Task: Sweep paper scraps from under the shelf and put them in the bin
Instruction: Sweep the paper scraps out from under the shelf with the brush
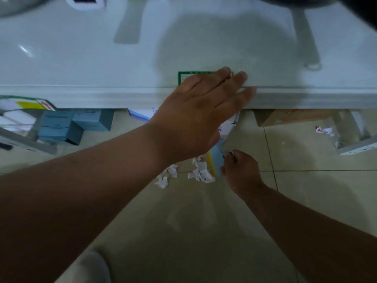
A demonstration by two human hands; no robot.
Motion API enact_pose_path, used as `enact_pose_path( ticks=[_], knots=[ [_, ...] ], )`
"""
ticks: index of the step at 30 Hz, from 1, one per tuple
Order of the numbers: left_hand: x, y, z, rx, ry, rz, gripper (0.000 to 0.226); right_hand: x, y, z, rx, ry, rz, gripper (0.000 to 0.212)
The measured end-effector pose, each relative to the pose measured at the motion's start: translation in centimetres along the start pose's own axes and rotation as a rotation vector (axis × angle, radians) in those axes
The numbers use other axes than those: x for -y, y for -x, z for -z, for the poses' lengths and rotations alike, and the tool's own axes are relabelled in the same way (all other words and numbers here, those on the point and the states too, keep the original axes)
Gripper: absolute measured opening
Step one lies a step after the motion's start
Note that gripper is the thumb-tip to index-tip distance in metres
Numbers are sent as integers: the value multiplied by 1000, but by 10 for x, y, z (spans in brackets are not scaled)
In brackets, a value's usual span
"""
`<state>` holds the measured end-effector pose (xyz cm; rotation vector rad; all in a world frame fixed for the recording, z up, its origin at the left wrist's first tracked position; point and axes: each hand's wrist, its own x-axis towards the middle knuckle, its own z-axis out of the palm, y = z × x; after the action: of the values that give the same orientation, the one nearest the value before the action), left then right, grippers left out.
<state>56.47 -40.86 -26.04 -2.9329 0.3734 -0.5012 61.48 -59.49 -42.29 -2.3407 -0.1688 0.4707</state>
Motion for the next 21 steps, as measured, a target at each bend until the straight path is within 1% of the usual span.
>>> enact_pose_path(
  ticks=[1,3,5,7,8,10,12,15,18,20,21],
  knots=[
    [12,1,5,6,23,-60,82,4,1,-3,-1,-36,-4,31],
    [49,6,16,24,90,-165,78,15,4,-9,24,-196,-42,22],
    [95,19,24,100,120,-221,77,26,5,-16,86,-401,-116,31],
    [136,37,31,198,74,-188,83,38,8,-23,132,-516,-187,28],
    [149,46,33,257,38,-145,86,43,10,-26,146,-510,-201,24],
    [161,57,35,336,5,-83,83,54,15,-32,191,-505,-221,17],
    [159,60,34,307,24,-78,75,65,17,-36,243,-532,-253,12],
    [154,62,33,206,25,-55,67,81,12,-47,292,-542,-306,11],
    [148,68,30,110,1,-27,62,92,8,-59,322,-494,-338,8],
    [145,70,29,86,-16,-31,60,98,5,-70,335,-450,-344,4],
    [145,71,29,85,-23,-32,60,101,4,-76,344,-399,-325,6]
  ],
)
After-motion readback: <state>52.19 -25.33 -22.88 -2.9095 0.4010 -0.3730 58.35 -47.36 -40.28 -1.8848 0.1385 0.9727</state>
